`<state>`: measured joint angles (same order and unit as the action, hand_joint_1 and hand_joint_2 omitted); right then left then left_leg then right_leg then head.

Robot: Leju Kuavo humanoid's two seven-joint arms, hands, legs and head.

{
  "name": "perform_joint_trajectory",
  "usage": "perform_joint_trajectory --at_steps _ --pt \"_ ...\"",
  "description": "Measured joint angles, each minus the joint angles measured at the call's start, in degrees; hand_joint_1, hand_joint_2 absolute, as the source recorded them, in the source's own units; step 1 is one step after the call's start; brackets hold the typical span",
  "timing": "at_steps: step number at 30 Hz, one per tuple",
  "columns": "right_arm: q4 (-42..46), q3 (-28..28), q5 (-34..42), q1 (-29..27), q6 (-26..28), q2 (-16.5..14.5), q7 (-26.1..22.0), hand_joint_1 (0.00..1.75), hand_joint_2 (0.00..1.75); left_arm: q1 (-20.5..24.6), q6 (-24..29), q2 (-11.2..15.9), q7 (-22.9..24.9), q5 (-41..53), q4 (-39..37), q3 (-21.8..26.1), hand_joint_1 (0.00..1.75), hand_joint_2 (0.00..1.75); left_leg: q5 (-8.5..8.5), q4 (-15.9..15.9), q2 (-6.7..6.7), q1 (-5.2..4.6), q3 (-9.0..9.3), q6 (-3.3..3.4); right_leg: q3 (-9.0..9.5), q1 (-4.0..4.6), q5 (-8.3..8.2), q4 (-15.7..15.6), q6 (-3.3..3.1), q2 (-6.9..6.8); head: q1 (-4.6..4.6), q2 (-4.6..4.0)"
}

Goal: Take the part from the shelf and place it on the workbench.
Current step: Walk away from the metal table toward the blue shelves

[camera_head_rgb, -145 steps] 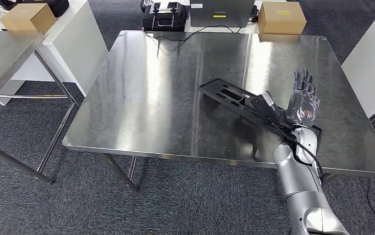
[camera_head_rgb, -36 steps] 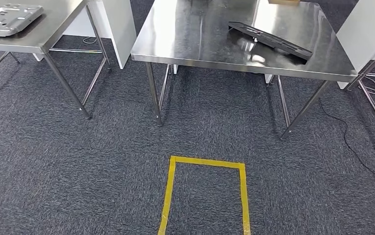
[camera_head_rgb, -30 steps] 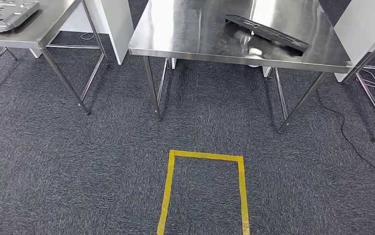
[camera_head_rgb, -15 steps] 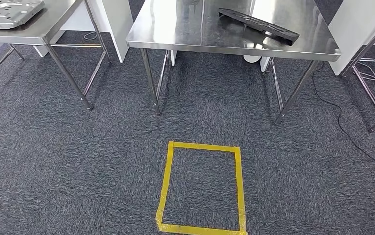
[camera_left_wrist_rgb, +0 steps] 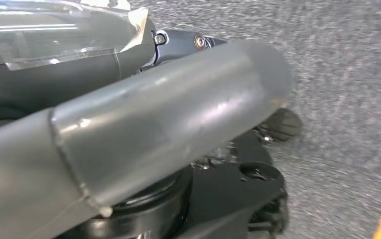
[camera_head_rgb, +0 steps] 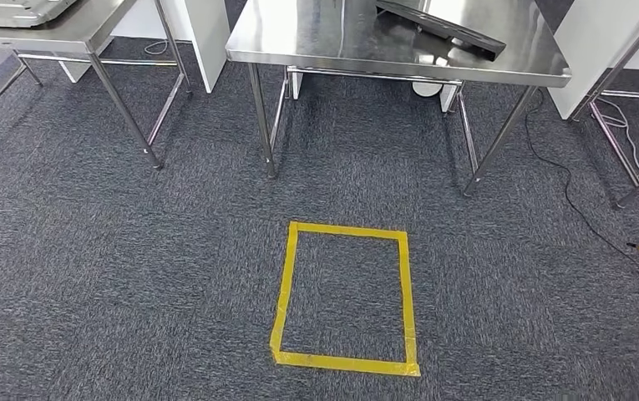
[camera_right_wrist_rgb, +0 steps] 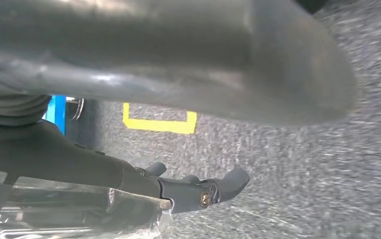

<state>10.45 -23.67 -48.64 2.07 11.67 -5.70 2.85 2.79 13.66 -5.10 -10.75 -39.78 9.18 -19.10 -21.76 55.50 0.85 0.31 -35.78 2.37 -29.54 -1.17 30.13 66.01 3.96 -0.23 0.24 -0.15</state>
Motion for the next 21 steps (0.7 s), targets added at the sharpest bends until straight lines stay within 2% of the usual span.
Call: perform_joint_trajectory --at_steps 1,2,3,5,6,7,8,9,10,11,12,13,14,15,16,17,18,19,20,21 --pt "0.0 0.1 -0.1 0.1 0.0 0.0 -0.1 0.0 0.0 0.0 0.1 0.0 0.0 0.0 0.0 0.0 0.0 0.0 0.7 0.3 -0.01 -0.05 -0.73 -0.35 3.49 0.03 0.48 -5.0 -0.15 0.12 -0.04 0.0" --pt "0.0 0.3 -0.2 0.1 -0.1 0.0 -0.2 0.0 0.0 0.0 0.2 0.0 0.0 0.0 0.0 0.0 0.0 0.0 1.42 0.5 -0.01 -0.12 -1.24 -0.67 5.99 0.13 1.36 -9.0 -0.51 0.19 -0.06 0.0" --pt "0.0 0.4 -0.2 0.1 -0.1 0.0 -0.2 0.0 0.0 0.0 0.2 0.0 0.1 -0.1 0.0 0.0 0.0 0.0 2.09 0.5 -0.01 -0.19 -1.55 -0.97 7.43 0.32 2.24 -11.6 -0.96 0.27 -0.09 0.0" --pt "-0.1 0.5 -0.2 0.0 -0.2 0.0 -0.2 0.0 0.0 -0.1 0.2 0.0 0.1 -0.1 0.0 0.0 0.0 0.0 2.92 0.5 -0.06 0.01 -1.92 -1.55 6.81 0.29 2.25 -12.1 -1.96 0.14 -0.15 0.0" --pt "-0.1 0.5 -0.3 -0.1 -0.3 0.0 -0.2 0.0 0.0 -0.2 0.2 0.0 0.1 -0.2 0.0 0.0 0.0 0.0 1.85 1.2 -0.15 0.18 -2.26 -1.86 6.3 0.19 1.8 -12.0 -2.64 0.01 -0.17 0.0" --pt "-0.1 0.5 -0.3 -0.1 -0.3 0.0 -0.2 0.0 0.0 -0.3 0.2 0.0 0.1 -0.2 -0.1 0.0 0.0 0.0 -0.31 2.8 -0.25 0.33 -2.78 -2.16 5.69 0.09 1.25 -11.9 -3.39 -0.17 -0.23 0.0" --pt "-0.2 0.5 -0.3 -0.2 -0.3 0.0 -0.3 0.0 0.0 -0.4 0.3 0.0 0.2 -0.2 -0.1 0.0 0.0 0.0 -3.47 5.4 -0.38 0.46 -3.47 -2.4 5.04 0.06 0.62 -11.8 -4.05 -0.39 -0.33 0.0" --pt "-0.2 0.6 -0.5 -0.2 -0.5 0.0 -0.4 0.0 0.0 -0.5 0.4 0.0 0.2 -0.3 -0.1 0.0 0.0 0.0 -6.77 9.0 -0.47 0.49 -4.22 -2.61 4.26 0.27 0.0 -11.8 -4.5 -0.6 -0.42 0.0" --pt "-0.2 0.7 -0.7 -0.2 -0.8 0.0 -0.4 0.0 0.0 -0.5 0.4 0.0 0.2 -0.3 -0.1 0.0 0.0 0.0 -8.96 12.9 -0.55 0.5 -4.9 -2.76 3.47 0.44 -0.62 -11.8 -4.72 -0.85 -0.51 0.0" --pt "-0.2 0.8 -1.1 -0.2 -1.2 0.0 -0.5 0.0 0.0 -0.5 0.6 0.0 0.2 -0.4 -0.1 0.0 0.0 0.0 -9.8 16.2 -0.62 0.5 -5.31 -2.85 2.7 0.6 -1.2 -11.7 -4.79 -1.16 -0.57 0.0" --pt "-0.2 1.0 -1.4 -0.2 -1.7 -0.1 -0.6 0.0 0.0 -0.5 0.8 0.0 0.2 -0.4 -0.1 0.0 0.0 0.0 -9.0 18.2 -0.64 0.5 -5.01 -2.82 1.92 0.74 -1.72 -11.6 -4.78 -1.55 -0.6 0.0" --pt "-0.2 1.2 -1.8 -0.2 -2.2 0.0 -0.6 0.0 0.0 -0.5 1.0 0.0 0.2 -0.5 -0.1 0.0 0.0 0.0 -7.36 18.1 -0.56 0.5 -3.74 -2.67 1.21 0.88 -2.17 -11.5 -4.69 -1.99 -0.61 0.0" --pt "-0.2 1.4 -2.0 -0.2 -2.6 0.0 -0.6 0.0 0.0 -0.5 1.2 0.0 0.3 -0.5 -0.1 0.0 0.0 0.0 -5.78 16.0 -0.22 0.48 -1.36 -2.41 0.63 1.01 -2.56 -11.4 -4.58 -2.43 -0.61 0.0" --pt "-0.2 1.7 -2.3 -0.2 -3.0 -0.1 -0.6 0.0 0.0 -0.5 1.4 0.0 0.4 -0.5 -0.1 0.0 0.0 0.0 -5.03 12.1 0.71 0.36 2.02 -2.02 0.36 1.13 -2.89 -11.2 -4.41 -2.87 -0.62 0.0" --pt "-0.2 1.9 -2.4 -0.2 -3.1 -0.1 -0.6 0.0 0.0 -0.3 1.5 0.1 0.4 -0.5 0.0 0.0 0.0 0.0 -5.38 7.4 1.79 0.15 5.49 -1.63 0.14 1.28 -3.13 -11.1 -4.22 -3.33 -0.61 0.0" --pt "-0.2 2.1 -2.5 -0.2 -3.2 -0.1 -0.6 0.0 0.0 -0.1 1.6 0.1 0.4 -0.5 0.0 0.0 0.0 0.0 -6.25 3.4 2.68 -0.1 8.13 -1.25 0.14 1.43 -3.37 -11.0 -3.94 -3.87 -0.58 0.0" --pt "-0.2 2.2 -2.6 -0.2 -3.3 -0.1 -0.6 0.0 0.0 0.0 1.8 0.1 0.4 -0.5 0.0 0.0 0.0 0.0 -7.1 0.8 3.16 -0.38 9.63 -0.9 0.17 1.49 -3.6 -10.9 -3.58 -4.49 -0.6 0.0" --pt "-0.2 2.3 -2.6 -0.1 -3.3 -0.2 -0.6 0.0 0.0 0.1 1.9 0.1 0.5 -0.5 0.0 0.0 0.0 0.0 -7.42 -0.5 2.89 -0.59 9.93 -0.57 0.06 1.52 -3.85 -10.9 -3.21 -5.18 -0.59 0.0" --pt "-0.2 2.4 -2.7 0.0 -3.3 -0.2 -0.6 0.0 0.0 0.1 2.0 0.1 0.5 -0.5 0.0 0.0 0.0 0.0 -7.18 -0.9 2.35 -0.53 9.59 -0.15 -0.02 1.52 -3.96 -10.8 -2.84 -5.57 -0.6 0.0" --pt "-0.2 2.5 -2.7 0.1 -3.3 -0.1 -0.6 0.0 0.0 0.0 2.1 0.1 0.6 -0.6 0.0 0.0 0.0 0.0 -6.74 -1.1 1.83 -0.47 9.17 0.28 -0.43 1.41 -3.64 -10.2 -2.56 -5.04 -0.61 0.0"
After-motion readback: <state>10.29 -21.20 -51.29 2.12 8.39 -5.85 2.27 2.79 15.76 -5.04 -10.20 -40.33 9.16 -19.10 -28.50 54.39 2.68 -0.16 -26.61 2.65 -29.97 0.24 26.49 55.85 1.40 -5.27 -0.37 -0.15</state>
